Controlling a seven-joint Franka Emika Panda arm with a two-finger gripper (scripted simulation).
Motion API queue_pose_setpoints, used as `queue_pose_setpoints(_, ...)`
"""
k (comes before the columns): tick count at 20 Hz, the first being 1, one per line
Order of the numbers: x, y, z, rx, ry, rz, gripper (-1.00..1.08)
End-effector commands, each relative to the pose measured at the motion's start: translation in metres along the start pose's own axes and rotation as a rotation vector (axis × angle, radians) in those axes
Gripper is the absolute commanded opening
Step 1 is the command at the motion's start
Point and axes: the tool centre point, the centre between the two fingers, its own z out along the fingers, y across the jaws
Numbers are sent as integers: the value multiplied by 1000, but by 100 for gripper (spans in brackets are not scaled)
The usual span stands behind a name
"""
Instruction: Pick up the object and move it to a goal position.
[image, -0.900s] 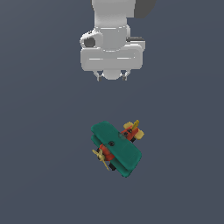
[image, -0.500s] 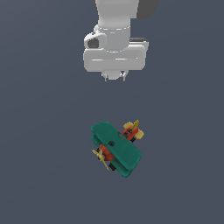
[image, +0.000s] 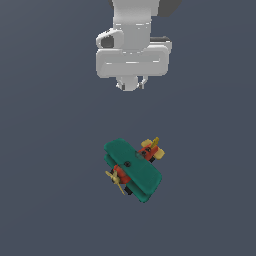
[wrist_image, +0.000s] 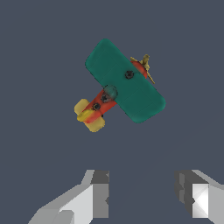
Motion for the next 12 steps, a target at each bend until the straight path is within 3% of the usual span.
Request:
queue_pose_setpoints(1, 1, 2, -8, -3, 18, -1, 28)
queue_pose_setpoints(12, 6, 18, -73, -13, 161, -6, 28)
